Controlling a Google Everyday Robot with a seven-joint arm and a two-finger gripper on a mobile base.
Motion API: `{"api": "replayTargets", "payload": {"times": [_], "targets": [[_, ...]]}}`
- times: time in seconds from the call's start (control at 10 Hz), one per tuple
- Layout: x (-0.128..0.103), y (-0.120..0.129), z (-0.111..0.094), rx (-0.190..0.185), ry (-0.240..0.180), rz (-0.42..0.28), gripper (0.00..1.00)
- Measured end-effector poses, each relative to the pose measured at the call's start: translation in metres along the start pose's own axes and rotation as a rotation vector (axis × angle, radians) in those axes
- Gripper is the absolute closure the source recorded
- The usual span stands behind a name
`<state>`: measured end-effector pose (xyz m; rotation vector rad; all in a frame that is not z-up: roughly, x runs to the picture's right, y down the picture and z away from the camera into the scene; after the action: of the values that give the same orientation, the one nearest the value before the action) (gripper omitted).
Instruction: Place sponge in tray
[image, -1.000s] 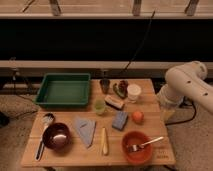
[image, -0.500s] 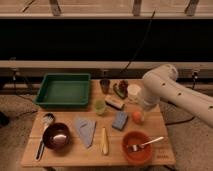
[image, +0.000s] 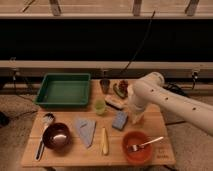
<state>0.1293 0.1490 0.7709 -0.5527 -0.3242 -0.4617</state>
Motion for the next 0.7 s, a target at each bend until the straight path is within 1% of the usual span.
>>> {"api": "replayTargets", "payload": {"times": [0.1, 0.4, 0.7], "targets": [[-0.006, -0.003, 0.011, 0.001, -0.012, -0.034, 0.35], [-0.013, -0.009, 0.030, -0.006, -0.023, -0.105, 0.35], [-0.019, -0.013, 0.042, -0.015, -0.019, -0.168, 0.35]]}}
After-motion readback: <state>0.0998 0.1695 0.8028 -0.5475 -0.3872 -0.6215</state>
